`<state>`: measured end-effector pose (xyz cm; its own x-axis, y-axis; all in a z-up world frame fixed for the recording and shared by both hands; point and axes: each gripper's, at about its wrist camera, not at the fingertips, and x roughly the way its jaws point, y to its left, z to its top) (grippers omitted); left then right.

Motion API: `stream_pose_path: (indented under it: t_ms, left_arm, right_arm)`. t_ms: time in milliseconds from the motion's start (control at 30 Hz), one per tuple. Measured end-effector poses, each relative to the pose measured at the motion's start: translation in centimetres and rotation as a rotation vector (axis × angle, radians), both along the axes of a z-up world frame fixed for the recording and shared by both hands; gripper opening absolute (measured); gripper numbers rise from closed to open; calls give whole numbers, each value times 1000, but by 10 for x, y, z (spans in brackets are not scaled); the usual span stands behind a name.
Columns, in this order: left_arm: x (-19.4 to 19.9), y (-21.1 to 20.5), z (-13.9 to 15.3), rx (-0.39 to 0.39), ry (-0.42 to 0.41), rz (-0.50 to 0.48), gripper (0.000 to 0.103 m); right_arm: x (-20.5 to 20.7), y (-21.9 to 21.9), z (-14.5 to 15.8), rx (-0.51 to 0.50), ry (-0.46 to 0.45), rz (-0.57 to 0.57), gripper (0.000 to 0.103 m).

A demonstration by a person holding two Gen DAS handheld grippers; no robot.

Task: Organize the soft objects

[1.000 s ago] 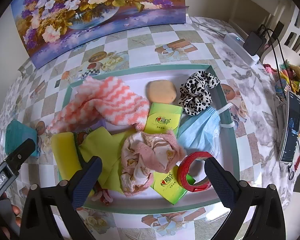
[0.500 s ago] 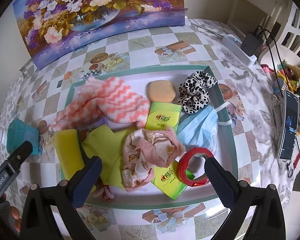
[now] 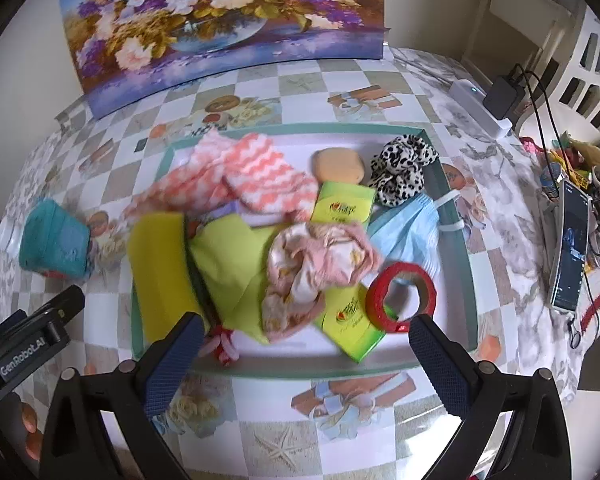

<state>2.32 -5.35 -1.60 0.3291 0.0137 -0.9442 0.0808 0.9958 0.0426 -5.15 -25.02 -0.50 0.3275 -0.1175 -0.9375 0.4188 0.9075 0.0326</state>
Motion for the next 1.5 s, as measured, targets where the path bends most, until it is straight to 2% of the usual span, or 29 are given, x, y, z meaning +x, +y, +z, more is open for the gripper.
stream_pose_path:
  t_ms: [233, 667, 1500]
  left_arm:
    - [-18, 10, -8, 44, 21, -8, 103]
    - [-41, 22, -1, 28, -19, -31, 103]
    - [-40, 23, 1, 0, -24, -41, 103]
  right_arm:
    - [-12, 11, -2, -8, 5, 12, 103]
    - [-33, 18, -6, 5, 3, 9, 103]
    - [-30, 16, -7, -10, 8, 22, 103]
